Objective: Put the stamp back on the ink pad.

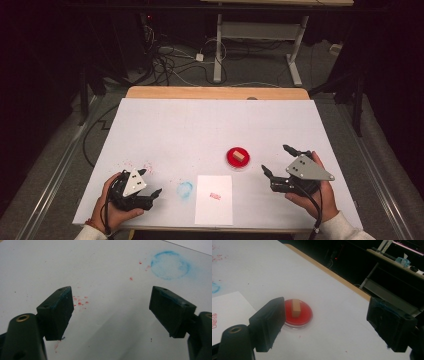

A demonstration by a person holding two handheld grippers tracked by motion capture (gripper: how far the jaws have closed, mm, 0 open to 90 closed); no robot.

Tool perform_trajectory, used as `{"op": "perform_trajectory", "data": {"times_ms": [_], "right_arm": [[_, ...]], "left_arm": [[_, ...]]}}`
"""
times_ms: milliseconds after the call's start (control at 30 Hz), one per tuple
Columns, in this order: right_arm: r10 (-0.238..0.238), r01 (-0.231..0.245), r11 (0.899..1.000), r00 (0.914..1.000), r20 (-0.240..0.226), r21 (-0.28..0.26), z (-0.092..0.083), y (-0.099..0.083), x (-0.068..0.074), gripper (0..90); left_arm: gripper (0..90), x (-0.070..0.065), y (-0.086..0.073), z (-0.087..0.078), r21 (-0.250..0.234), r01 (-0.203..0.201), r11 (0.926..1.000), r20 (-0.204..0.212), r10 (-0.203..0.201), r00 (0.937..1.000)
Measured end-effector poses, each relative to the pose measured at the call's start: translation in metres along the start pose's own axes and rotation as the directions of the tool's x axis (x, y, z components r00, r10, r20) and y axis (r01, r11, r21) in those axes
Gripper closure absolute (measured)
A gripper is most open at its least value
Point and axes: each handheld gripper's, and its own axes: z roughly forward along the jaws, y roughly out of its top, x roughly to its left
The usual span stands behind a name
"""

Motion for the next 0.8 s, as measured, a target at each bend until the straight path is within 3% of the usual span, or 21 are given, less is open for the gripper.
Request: {"op": "perform_trajectory", "data": {"times_ms": [200,800], "right_arm": [[-0.004,0.004,1.0,0.9996,0.03,0.008,-0.007,-0.01,-0.002,16.2],[0.005,-0.007,0.999,0.9988,0.049,0.048,-0.017,-0.043,-0.005,16.5]], "left_arm": [[19.3,-0.001,0.001,0.002,0.0,-0.001,1.0,0.004,0.001,1.0],[19.3,-0.003,0.007,0.007,-0.003,-0.032,0.9995,0.014,0.033,0.9994]]}}
